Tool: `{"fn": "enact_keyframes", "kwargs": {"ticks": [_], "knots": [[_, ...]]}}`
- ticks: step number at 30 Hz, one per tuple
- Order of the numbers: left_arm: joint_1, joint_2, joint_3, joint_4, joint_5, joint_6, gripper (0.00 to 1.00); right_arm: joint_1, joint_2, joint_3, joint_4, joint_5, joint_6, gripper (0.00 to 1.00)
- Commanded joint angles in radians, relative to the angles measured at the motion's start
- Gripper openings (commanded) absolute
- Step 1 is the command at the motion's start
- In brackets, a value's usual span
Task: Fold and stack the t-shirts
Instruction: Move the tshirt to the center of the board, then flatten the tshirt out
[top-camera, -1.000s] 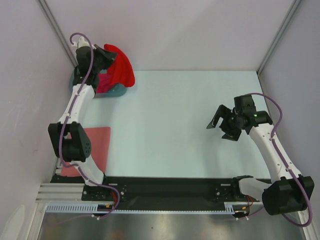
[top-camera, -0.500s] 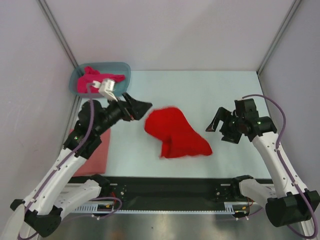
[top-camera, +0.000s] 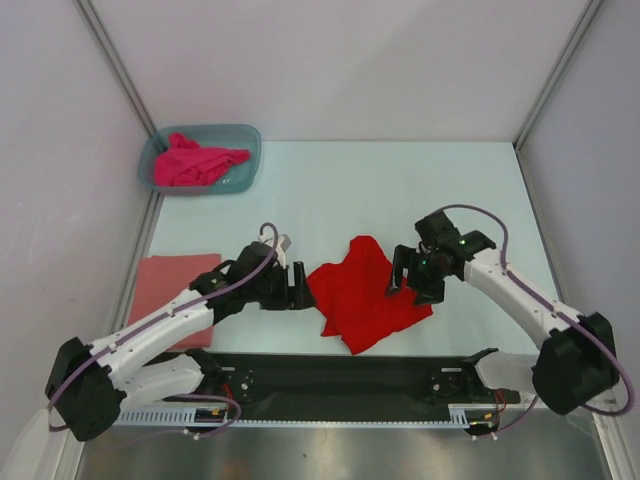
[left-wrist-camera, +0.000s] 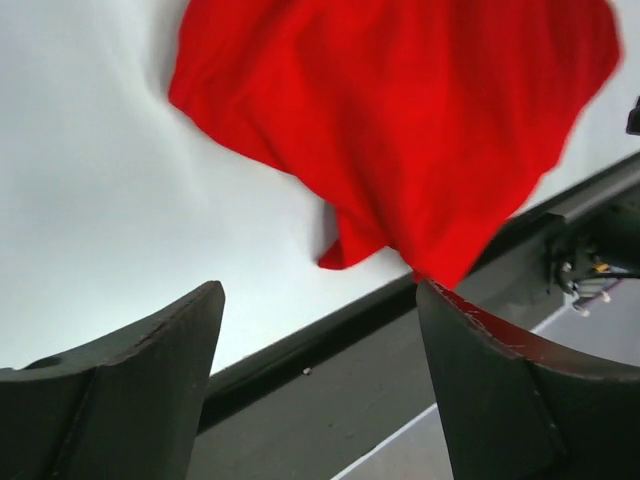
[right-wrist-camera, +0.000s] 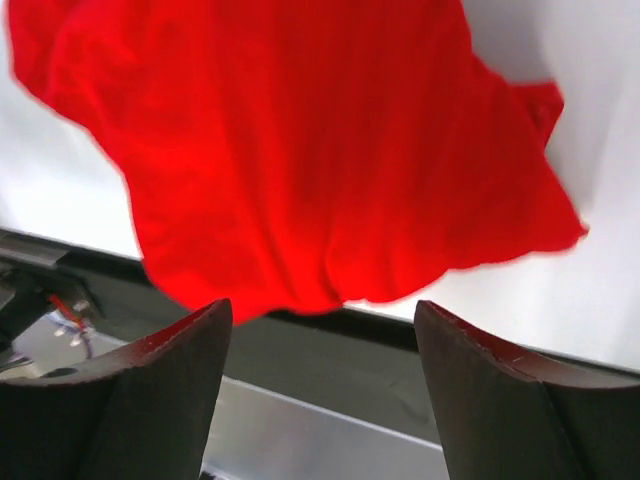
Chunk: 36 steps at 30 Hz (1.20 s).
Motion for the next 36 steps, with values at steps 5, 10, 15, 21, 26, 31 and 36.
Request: {"fn": "enact_keyframes", "kwargs": {"ticks": [5,10,15,21,26,31,36], "knots": [[0.123,0.219,0.099,0.125,0.062,0.084,0.85,0.020,0.336,0.263,0.163,0.118,-0.160,0.81],[0.171,0.459,0.207,0.122,0.091,0.141,0.70,0.024,0.591,0.498,0.116,0.252,-0.310,0.73],[0.173,0.591,0.244,0.167,0.151,0.144,0.65,0.023,0.740,0.669,0.105,0.303,-0.395,0.60],[0.174,0.665,0.273,0.162,0.145,0.161,0.62,0.018,0.843,0.736,0.117,0.283,-0.426,0.53],[0.174,0.697,0.301,0.162,0.142,0.171,0.56,0.015,0.884,0.748,0.148,0.232,-0.409,0.47],[0.177,0.717,0.316,0.162,0.133,0.171,0.24,0.015,0.907,0.763,0.162,0.226,-0.391,0.21],[0.196,0.683,0.342,0.129,0.099,0.190,0.01,0.015,0.864,0.832,0.165,0.313,-0.365,0.00]]}}
